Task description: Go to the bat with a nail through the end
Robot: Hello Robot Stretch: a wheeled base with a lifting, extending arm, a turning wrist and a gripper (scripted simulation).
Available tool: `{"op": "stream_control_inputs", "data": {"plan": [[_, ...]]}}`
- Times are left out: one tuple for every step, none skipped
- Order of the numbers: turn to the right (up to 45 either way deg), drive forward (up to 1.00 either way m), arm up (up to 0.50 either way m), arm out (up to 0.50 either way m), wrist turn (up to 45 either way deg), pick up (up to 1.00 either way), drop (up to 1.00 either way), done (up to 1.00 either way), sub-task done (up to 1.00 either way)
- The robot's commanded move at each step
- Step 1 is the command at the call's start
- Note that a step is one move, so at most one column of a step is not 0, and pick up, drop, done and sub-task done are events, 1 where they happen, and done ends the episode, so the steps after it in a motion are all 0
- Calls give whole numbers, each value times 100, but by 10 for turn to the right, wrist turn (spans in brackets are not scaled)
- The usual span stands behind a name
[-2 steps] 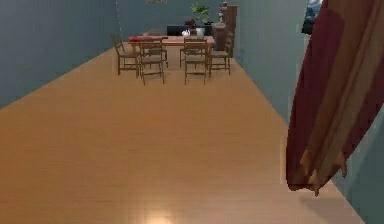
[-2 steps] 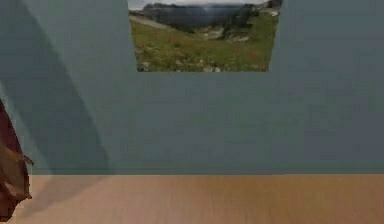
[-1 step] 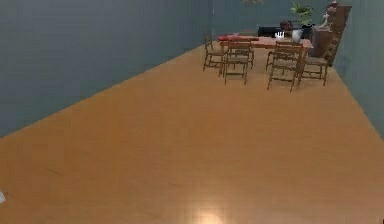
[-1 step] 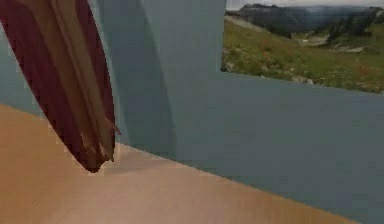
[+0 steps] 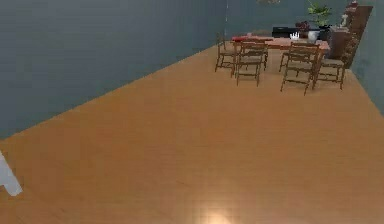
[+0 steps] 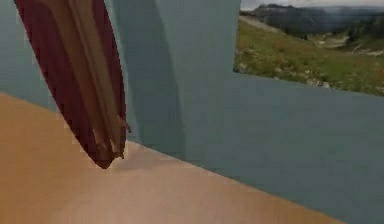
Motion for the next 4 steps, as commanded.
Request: {"op": "stream_control_inputs", "data": {"plan": [[0,100,0,0,0,0,0,0,0],[0,100,0,0,0,0,0,0,0],[0,100,0,0,0,0,0,0,0],[0,100,0,0,0,0,0,0,0]]}}
